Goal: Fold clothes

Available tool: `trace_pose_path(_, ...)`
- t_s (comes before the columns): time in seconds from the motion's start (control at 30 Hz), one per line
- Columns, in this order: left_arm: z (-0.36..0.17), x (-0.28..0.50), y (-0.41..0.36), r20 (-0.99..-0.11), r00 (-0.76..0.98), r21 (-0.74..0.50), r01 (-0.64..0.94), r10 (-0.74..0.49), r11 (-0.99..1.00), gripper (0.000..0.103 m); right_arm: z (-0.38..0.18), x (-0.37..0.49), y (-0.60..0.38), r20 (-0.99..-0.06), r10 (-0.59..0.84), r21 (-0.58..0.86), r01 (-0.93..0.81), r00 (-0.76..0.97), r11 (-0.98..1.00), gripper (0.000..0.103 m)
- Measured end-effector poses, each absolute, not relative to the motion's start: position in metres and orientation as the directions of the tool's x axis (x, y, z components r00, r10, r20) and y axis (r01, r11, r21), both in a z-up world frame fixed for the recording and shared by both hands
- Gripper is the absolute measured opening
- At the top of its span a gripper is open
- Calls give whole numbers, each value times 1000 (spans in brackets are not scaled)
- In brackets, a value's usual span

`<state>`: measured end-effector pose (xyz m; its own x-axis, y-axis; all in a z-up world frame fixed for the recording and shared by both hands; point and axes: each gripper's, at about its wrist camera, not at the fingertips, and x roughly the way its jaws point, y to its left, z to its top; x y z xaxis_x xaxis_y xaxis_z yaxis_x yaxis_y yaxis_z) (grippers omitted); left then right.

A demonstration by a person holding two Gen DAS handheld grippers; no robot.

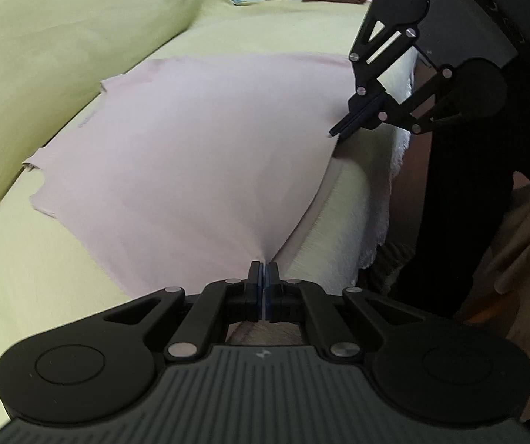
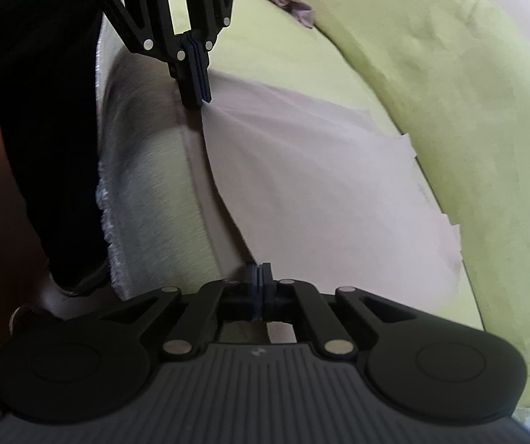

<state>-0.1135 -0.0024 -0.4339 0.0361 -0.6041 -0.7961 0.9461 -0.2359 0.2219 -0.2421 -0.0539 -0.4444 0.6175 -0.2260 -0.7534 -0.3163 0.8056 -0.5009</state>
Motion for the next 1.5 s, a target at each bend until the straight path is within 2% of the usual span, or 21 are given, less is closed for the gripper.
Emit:
trace_pose_path(0.3, -447, -115, -2, -846, 75, 222, 949, -527, -221, 0, -452, -239, -48, -788, -210, -465, -336, 578, 819, 0)
trace_pose_path(0.5, -427, -121, 5, -818, 134, 196, 979, -560, -52, 2, -425, -250, -51, -776, -221, -397, -185, 591, 899, 18)
trace_pose_path(0.53, -423, -125, 6, -812, 147, 197, 980, -564, -29, 4, -419, -254, -52, -771, -227, -380, -143, 595, 914, 22)
trace_pose_path(0.6, -416, -134, 7, -800, 166, 191, 981, -577, 17, 31, -410, -261, -54, -764, -235, -352, -83, 600, 932, 27)
trace_pose_path(0.63, -414, -137, 6, -794, 173, 186, 982, -582, 37, 34, -405, -266, -55, -758, -242, -336, -45, 606, 941, 29)
trace_pose_path(0.73, -405, -149, 5, -782, 181, 161, 983, -597, 86, 34, -392, -281, -55, -737, -259, -285, 60, 625, 957, 36)
trace_pose_path(0.83, -398, -159, 7, -770, 185, 143, 983, -611, 117, 45, -384, -292, -53, -721, -281, -259, 130, 633, 957, 43)
trace_pose_path(0.93, -393, -172, 11, -758, 198, 140, 980, -621, 140, 46, -376, -302, -53, -706, -302, -242, 183, 640, 953, 59)
trace_pose_path(1.0, -391, -178, 16, -753, 198, 128, 979, -627, 156, 52, -369, -313, -53, -694, -312, -211, 231, 649, 950, 61)
trace_pose_path(1.03, -391, -181, 18, -751, 197, 120, 979, -630, 164, 53, -367, -317, -53, -688, -317, -197, 253, 653, 947, 65)
trace_pose_path(1.13, -386, -193, 26, -741, 208, 113, 976, -639, 186, 60, -358, -330, -55, -653, -356, -183, 317, 669, 931, 87)
trace_pose_path(1.17, -385, -196, 28, -737, 215, 116, 974, -641, 194, 61, -355, -332, -56, -644, -364, -181, 328, 674, 927, 91)
trace_pose_path(1.27, -381, -201, 29, -732, 227, 105, 969, -643, 222, 61, -350, -340, -65, -630, -371, -116, 389, 683, 914, 97)
trace_pose_path(1.37, -376, -205, 31, -718, 244, 95, 962, -652, 255, 73, -356, -345, -77, -646, -362, -15, 463, 672, 886, 101)
trace_pose_path(1.43, -372, -208, 32, -704, 256, 86, 957, -662, 279, 74, -361, -349, -84, -663, -365, 44, 521, 653, 852, 101)
trace_pose_path(1.5, -369, -208, 33, -700, 259, 64, 951, -666, 302, 81, -364, -352, -89, -676, -373, 85, 570, 635, 817, 102)
